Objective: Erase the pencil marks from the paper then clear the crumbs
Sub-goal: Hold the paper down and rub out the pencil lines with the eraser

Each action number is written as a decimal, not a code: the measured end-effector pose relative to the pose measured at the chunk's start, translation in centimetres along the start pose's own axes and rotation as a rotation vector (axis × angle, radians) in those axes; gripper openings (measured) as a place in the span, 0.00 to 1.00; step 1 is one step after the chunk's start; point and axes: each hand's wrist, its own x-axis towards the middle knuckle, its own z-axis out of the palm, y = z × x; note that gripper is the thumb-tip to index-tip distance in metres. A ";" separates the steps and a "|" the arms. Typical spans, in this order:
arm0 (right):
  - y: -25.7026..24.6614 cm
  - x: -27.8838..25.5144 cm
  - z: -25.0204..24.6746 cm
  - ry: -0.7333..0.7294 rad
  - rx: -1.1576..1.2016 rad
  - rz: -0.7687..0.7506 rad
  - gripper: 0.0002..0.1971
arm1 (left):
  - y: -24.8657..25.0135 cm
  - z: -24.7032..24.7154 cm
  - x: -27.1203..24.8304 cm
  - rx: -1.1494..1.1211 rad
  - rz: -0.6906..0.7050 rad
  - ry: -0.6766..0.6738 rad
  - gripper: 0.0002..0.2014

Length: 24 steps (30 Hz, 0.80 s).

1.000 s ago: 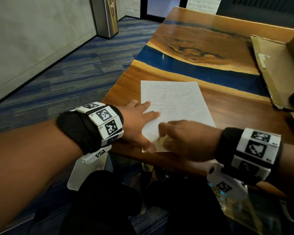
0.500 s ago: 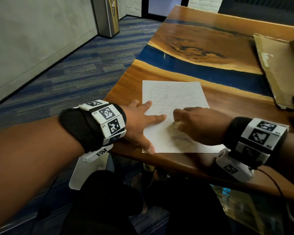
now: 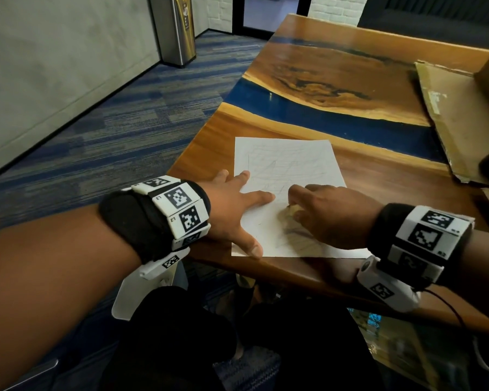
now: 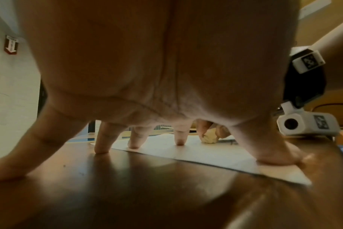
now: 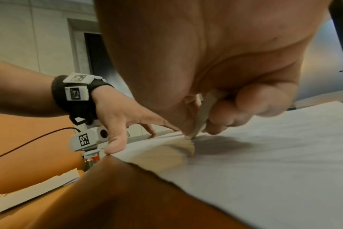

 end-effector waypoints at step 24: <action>-2.6 -2.1 0.0 -0.057 -0.011 -0.278 0.14 | 0.3 -0.8 -0.3 0.068 -0.046 -0.071 0.59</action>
